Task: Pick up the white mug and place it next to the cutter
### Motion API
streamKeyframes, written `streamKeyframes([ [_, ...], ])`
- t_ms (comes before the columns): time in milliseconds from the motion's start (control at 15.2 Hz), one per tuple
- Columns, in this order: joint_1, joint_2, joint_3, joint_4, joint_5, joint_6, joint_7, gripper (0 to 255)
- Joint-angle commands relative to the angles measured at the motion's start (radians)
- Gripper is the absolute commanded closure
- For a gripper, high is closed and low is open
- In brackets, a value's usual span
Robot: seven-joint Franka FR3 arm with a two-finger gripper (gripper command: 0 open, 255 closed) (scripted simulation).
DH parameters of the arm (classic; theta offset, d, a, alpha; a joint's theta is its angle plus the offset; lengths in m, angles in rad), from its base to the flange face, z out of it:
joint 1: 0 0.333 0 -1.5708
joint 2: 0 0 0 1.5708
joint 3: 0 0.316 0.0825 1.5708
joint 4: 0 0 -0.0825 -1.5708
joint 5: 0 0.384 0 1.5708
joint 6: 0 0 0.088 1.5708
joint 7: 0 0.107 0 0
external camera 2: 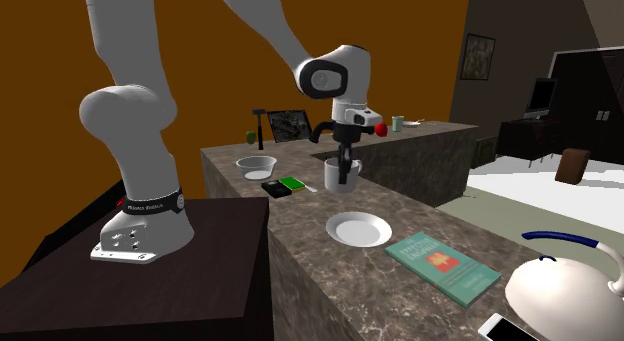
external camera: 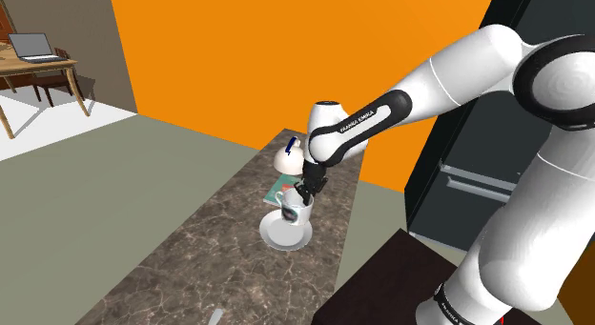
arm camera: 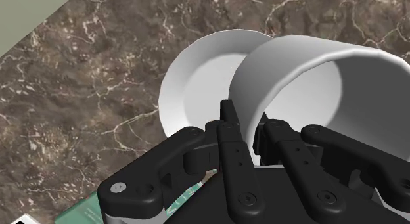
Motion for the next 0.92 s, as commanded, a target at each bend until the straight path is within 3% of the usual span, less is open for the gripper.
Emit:
streamKeyframes([
  [0, 0.028, 0.003, 0.025, 0.001, 0.001, 0.006, 0.055, 255],
  [858, 0.213, 0.073, 0.174, 0.087, -0.024, 0.008, 0.406, 255],
])
